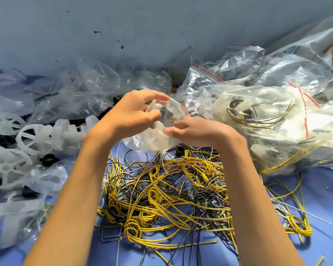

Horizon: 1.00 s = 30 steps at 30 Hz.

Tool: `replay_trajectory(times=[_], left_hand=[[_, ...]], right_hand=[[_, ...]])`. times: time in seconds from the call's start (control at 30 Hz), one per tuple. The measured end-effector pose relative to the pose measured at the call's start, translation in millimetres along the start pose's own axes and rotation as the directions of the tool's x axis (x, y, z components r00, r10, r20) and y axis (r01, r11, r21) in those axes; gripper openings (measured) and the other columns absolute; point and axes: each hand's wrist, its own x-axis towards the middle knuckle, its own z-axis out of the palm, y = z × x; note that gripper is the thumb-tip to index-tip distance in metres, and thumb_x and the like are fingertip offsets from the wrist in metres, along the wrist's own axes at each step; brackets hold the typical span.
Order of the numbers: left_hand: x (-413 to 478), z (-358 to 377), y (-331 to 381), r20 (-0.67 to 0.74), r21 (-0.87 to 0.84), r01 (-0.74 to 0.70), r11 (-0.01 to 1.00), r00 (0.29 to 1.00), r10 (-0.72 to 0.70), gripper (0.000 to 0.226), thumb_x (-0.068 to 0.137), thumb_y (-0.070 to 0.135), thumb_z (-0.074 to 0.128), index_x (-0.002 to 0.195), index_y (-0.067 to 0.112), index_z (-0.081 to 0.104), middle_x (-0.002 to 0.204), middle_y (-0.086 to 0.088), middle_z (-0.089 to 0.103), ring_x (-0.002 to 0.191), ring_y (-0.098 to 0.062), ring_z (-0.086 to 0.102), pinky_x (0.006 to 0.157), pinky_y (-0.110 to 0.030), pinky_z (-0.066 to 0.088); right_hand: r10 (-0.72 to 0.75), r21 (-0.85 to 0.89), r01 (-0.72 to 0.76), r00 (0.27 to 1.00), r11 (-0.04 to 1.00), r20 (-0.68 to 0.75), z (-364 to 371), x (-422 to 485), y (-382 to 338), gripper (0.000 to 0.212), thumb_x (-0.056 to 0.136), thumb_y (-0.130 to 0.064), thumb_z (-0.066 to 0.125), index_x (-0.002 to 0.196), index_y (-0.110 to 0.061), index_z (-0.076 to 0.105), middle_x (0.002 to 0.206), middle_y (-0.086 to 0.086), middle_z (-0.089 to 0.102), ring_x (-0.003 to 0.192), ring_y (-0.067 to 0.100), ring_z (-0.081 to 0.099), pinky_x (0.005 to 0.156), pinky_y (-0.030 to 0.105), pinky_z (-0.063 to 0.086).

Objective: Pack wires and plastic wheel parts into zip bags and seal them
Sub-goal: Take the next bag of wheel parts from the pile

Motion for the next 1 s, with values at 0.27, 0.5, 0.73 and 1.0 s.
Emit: replay_trajectory(times=[0.27,0.5,0.73,1.0], left_hand=[[-7,-3,-5,0.271,-0.099,0.105,0.990,0.960,-0.075,0.064,0.079,0.032,0.066,0.130,0.053,0.033,0.124,0.001,0.059,0.067,-0.007,0.065,0.062,-0.015,0.049],[5,-26,-41,-0.220,-0.100,0.199,0.975,0.951,-0.216,0.056,0.092,0.024,0.059,0.143,0.027,0.037,0.114,0.005,0.065,0.083,-0.013,0.069,0.076,-0.017,0.050],[-12,-45,-109,-0.379,0.480,0.625,0.615,0.780,-0.497,0.032,0.085,0.026,0.060,0.117,0.023,0.066,0.127,-0.014,0.059,0.115,-0.035,0.054,0.097,-0.039,0.042],[-15,-34,-111,-0.542,0.426,0.717,0.551,0.690,-0.479,0.035,0.078,0.005,0.060,0.106,0.023,0.072,0.113,-0.024,0.063,0.108,-0.042,0.056,0.089,-0.039,0.045]], right_hand=[[-0.187,0.174,0.173,0.980,0.969,0.067,7,-2,-10,0.020,0.093,-0.027,0.056,0.107,-0.016,0.064,0.077,-0.003,0.067,0.070,0.007,0.061,0.069,0.025,0.052],[-0.232,0.183,0.235,0.972,0.955,-0.039,6,3,-6,0.047,0.094,-0.038,0.053,0.139,-0.029,0.042,0.150,-0.011,0.034,0.116,0.008,0.049,0.088,0.017,0.032],[-0.234,0.201,0.241,0.970,0.949,-0.059,6,0,-6,0.033,0.093,-0.043,0.054,0.122,-0.027,0.057,0.132,-0.008,0.056,0.097,-0.003,0.046,0.062,-0.003,0.028],[-0.275,0.208,0.325,0.932,0.922,-0.238,-1,-6,-12,0.021,0.095,-0.025,0.053,0.105,-0.018,0.071,0.087,-0.001,0.071,0.061,-0.006,0.055,0.049,0.007,0.037]])
